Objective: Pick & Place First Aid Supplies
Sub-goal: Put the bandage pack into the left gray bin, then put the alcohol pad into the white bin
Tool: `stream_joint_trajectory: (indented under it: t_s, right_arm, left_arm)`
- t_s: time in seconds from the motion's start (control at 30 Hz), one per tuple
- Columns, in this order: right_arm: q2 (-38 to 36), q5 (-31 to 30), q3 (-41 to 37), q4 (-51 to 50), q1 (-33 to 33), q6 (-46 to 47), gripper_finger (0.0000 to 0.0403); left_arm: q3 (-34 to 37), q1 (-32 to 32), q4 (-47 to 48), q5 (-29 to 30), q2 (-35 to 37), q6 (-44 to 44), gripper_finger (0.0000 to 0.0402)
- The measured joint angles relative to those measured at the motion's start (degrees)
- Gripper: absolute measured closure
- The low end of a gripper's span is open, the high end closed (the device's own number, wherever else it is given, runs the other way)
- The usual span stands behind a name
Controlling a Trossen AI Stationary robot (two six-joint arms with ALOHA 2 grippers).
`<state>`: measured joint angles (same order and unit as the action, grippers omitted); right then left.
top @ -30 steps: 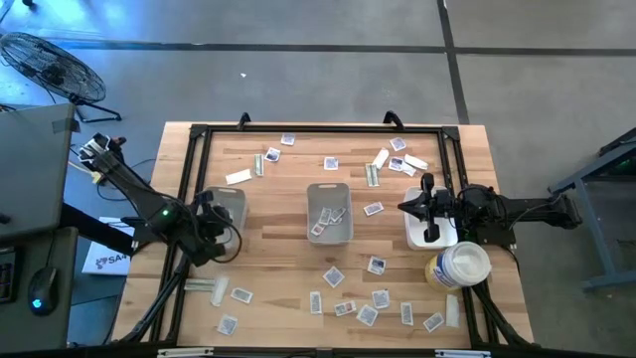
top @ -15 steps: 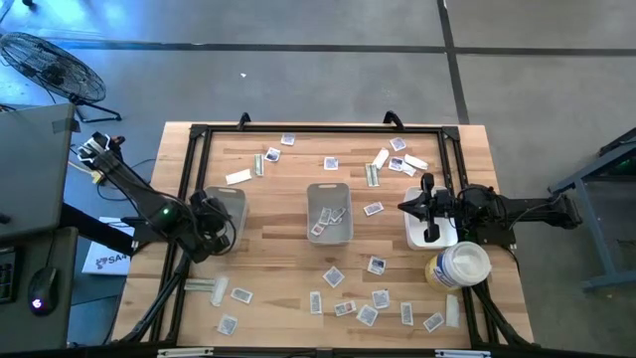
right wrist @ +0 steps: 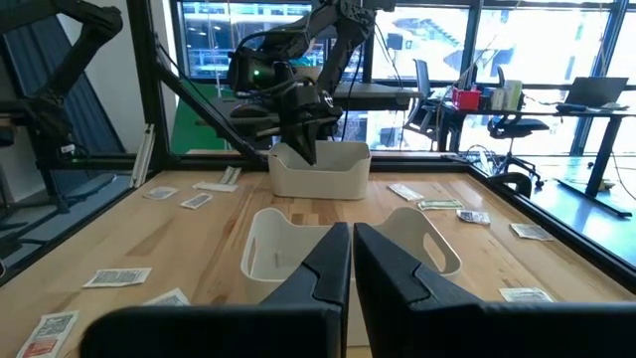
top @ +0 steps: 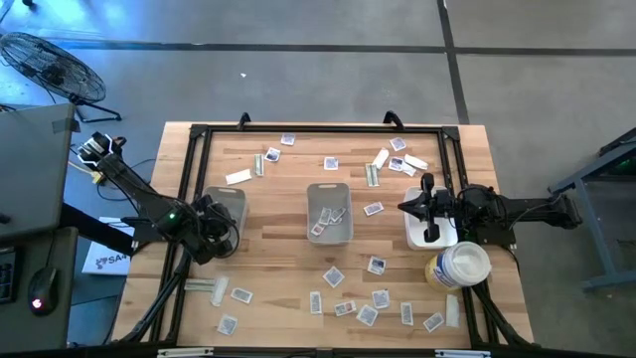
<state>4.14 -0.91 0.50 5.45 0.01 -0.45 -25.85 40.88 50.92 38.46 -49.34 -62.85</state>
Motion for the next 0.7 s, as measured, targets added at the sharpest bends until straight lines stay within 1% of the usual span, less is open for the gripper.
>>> stream_joint_trajectory:
  t_s: [0.13, 0.2, 0.27, 0.4, 0.53, 0.6, 0.7]
  right_arm:
    - [0.0, 0.0, 0.0, 0.0, 0.0, 0.0, 0.0391]
    - [0.0, 0.0, 0.0, 0.0, 0.0, 0.0, 0.0391]
    - [0.0, 0.0, 0.0, 0.0, 0.0, 0.4, 0.0391]
    - [0.0, 0.0, 0.0, 0.9, 0.0, 0.5, 0.0391]
    - [0.0, 0.3, 0.0, 2.9, 0.0, 5.3, 0.0391]
    - [0.0, 0.3, 0.0, 4.8, 0.0, 7.9, 0.0391]
    - [0.0, 0.3, 0.0, 7.4, 0.0, 9.5, 0.0391]
  left_arm:
    - [0.0, 0.0, 0.2, -1.7, 0.0, -0.5, 0.0400]
    - [0.0, 0.0, 0.2, -2.6, 0.0, -0.6, 0.0393]
    - [0.0, 0.0, 0.2, -3.1, 0.0, -0.9, 0.0377]
    - [0.0, 0.0, 0.2, -3.2, 0.0, -0.9, 0.0332]
    - [0.0, 0.0, 0.7, -4.1, 0.1, -0.9, 0.0292]
    - [-0.5, 0.0, 1.5, -5.4, 0.4, -0.9, 0.0280]
    - [-3.3, 0.0, 3.5, -5.4, 0.5, -0.5, 0.0274]
